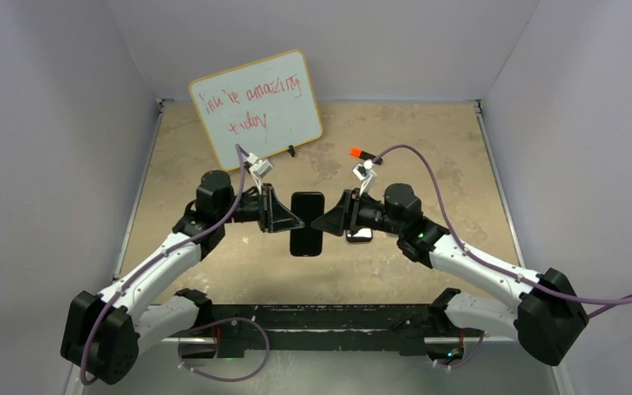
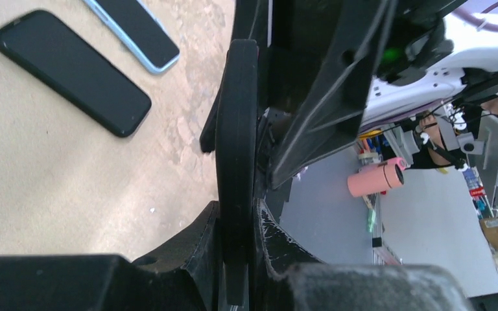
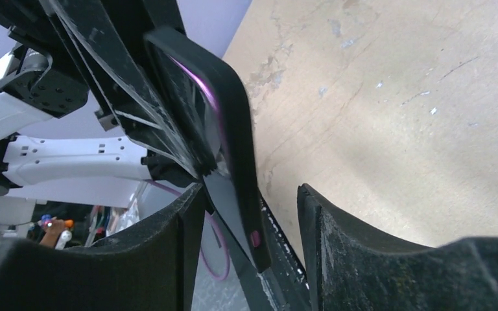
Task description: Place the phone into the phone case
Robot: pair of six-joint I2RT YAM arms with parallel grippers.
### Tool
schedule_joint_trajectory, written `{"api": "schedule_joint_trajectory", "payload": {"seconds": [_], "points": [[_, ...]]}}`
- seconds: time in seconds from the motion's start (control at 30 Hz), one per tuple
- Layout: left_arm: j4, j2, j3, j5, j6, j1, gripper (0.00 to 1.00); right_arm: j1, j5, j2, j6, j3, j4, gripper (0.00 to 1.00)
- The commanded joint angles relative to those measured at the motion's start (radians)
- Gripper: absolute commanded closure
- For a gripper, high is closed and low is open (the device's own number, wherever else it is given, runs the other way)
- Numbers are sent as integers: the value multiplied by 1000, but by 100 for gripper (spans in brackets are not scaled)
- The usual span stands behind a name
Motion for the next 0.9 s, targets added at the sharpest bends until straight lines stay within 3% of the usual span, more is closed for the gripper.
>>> {"api": "schedule_joint_trajectory", "payload": {"seconds": [0.0, 0.07, 0.3, 0.5, 0.53, 0.6, 0.7, 0.77, 0.8, 0.83, 0.87], "points": [[194, -50, -1, -33, -121, 8, 100, 2, -49, 0, 55, -28, 122, 45], [199, -47, -1, -32, -130, 8, 100, 2, -55, 7, 63, -35, 144, 53], [155, -40, -4, -85, -112, 8, 100, 2, -77, 32, 111, -54, 226, 98], [9, -7, 36, -160, -43, 10, 100, 2, -31, 33, 113, -49, 168, 100], [-6, -3, 41, -168, -38, 10, 100, 3, -9, 27, 108, -45, 146, 96], [-17, 0, 45, -180, -36, 10, 100, 2, 36, 10, 90, -31, 83, 79], [-47, 11, 50, -219, -25, 11, 100, 2, 128, -33, 41, 7, -51, 44], [-87, 39, 58, -237, -2, 18, 100, 2, 180, -64, 16, 28, -131, 26], [-95, 57, 57, -243, 4, 21, 100, 2, 201, -79, 6, 33, -155, 11], [-106, 76, 55, -256, 6, 26, 100, 2, 219, -98, -3, 36, -173, 2], [-124, 102, 55, -269, 12, 32, 100, 3, 236, -108, -6, 40, -187, 1]]}}
